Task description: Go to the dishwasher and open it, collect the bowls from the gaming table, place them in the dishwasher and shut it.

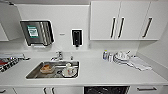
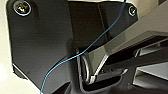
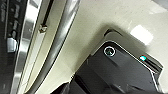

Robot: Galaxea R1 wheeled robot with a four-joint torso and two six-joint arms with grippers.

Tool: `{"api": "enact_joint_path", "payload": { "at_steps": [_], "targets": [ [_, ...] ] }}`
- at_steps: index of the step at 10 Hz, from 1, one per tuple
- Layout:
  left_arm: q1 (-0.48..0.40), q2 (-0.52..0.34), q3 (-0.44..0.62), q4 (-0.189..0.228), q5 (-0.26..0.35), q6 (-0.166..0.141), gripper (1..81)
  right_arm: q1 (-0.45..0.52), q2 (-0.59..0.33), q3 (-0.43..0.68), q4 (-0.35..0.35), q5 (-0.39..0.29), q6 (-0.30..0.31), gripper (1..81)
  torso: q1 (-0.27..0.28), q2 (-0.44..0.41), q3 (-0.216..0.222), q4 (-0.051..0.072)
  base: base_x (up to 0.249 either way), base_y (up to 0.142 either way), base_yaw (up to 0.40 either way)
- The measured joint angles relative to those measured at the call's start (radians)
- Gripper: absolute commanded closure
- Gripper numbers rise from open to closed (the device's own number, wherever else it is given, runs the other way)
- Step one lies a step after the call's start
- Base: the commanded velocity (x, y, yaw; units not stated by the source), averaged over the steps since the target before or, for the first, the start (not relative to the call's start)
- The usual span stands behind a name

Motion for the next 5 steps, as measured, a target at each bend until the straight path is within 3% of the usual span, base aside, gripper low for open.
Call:
{"api": "enact_joint_path", "payload": {
  "at_steps": [5],
  "targets": [
    [0.006, 0.003, -0.003, 0.000, 0.002, 0.000, 1.0, -0.046, 0.058, -0.278, 0.068, -0.070, 0.001, 1.0, 0.109, -0.176, 0.001, 0.000, 0.000, 0.000, 0.000]
  ]
}}
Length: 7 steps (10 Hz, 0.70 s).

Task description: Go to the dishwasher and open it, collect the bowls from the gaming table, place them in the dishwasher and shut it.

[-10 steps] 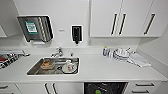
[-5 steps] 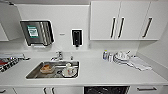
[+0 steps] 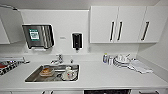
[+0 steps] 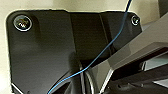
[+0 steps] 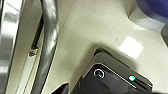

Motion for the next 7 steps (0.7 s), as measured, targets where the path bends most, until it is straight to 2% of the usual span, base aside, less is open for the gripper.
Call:
{"api": "enact_joint_path", "payload": {
  "at_steps": [4, 7],
  "targets": [
    [0.008, 0.000, 0.000, 0.000, 0.003, 0.000, 1.0, -0.003, 0.096, -0.179, 0.101, -0.073, 0.003, 1.0, 0.090, -0.145, 0.001, 0.000, 0.000, 0.000, 0.000],
    [0.013, 0.000, 0.000, 0.000, 0.007, 0.000, 1.0, 0.005, 0.136, -0.187, 0.119, -0.100, 0.004, 1.0, 0.124, -0.198, 0.001, 0.000, 0.000, 0.000, 0.000]
  ]
}}
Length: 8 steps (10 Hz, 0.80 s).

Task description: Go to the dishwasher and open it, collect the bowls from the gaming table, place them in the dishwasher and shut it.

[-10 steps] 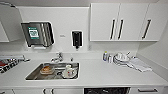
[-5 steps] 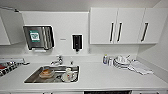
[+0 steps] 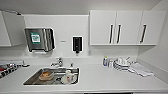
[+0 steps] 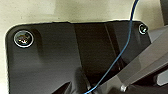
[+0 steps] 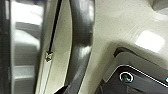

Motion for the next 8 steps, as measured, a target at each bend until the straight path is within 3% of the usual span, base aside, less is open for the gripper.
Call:
{"api": "enact_joint_path", "payload": {
  "at_steps": [4, 8],
  "targets": [
    [0.003, 0.000, 0.000, 0.000, 0.005, 0.000, 1.0, 0.068, 0.059, -0.013, -0.023, -0.044, -0.011, 1.0, -0.002, 0.000, 0.000, 0.000, 0.000, 0.000, 0.000],
    [0.003, 0.000, 0.000, 0.000, 0.006, 0.000, 1.0, 0.146, 0.077, -0.015, 0.004, -0.030, -0.009, 1.0, -0.001, 0.000, 0.000, 0.000, 0.000, 0.000, 0.000]
  ]
}}
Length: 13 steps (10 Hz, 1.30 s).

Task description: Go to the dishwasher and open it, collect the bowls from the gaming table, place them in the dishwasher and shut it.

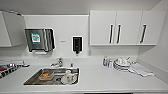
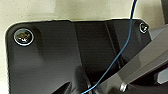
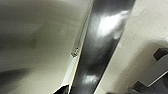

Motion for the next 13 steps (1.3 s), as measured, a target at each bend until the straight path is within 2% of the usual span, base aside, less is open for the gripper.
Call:
{"api": "enact_joint_path", "payload": {
  "at_steps": [2, 3, 5, 7, 8, 10, 13],
  "targets": [
    [0.000, 0.000, 0.000, 0.000, 0.001, 0.000, 1.0, 0.023, -0.001, 0.000, -0.008, -0.017, -0.025, 1.0, 0.000, 0.000, 0.000, 0.000, 0.000, 0.000, 0.000],
    [0.000, 0.000, 0.000, 0.000, 0.001, 0.000, 1.0, 0.036, -0.003, 0.000, -0.018, -0.037, -0.074, 1.0, 0.000, 0.000, 0.000, 0.000, 0.000, 0.000, 0.000],
    [0.000, 0.000, 0.000, 0.000, 0.001, 0.000, 1.0, 0.062, 0.004, -0.002, -0.090, -0.059, -0.161, 1.0, 0.000, 0.000, 0.000, 0.000, 0.000, 0.000, 0.000],
    [0.000, 0.000, -0.001, 0.000, 0.001, 0.000, 1.0, 0.065, 0.015, -0.006, -0.133, -0.046, -0.234, 1.0, 0.000, 0.000, 0.000, 0.000, 0.000, 0.000, 0.000],
    [0.000, 0.000, -0.002, 0.000, 0.000, 0.000, 1.0, 0.056, 0.015, -0.007, -0.134, -0.044, -0.258, 1.0, 0.000, 0.000, 0.000, 0.000, 0.000, 0.000, 0.000],
    [0.000, 0.000, -0.003, 0.000, 0.001, 0.000, 1.0, 0.053, 0.015, -0.007, -0.159, -0.053, -0.266, 1.0, 0.000, 0.000, 0.000, 0.000, 0.000, 0.000, 0.000],
    [0.000, 0.000, -0.004, 0.000, 0.002, 0.000, 1.0, 0.130, 0.014, -0.006, -0.184, -0.145, -0.268, 1.0, 0.000, 0.000, 0.000, 0.000, 0.000, 0.000, 0.000]
  ]
}}
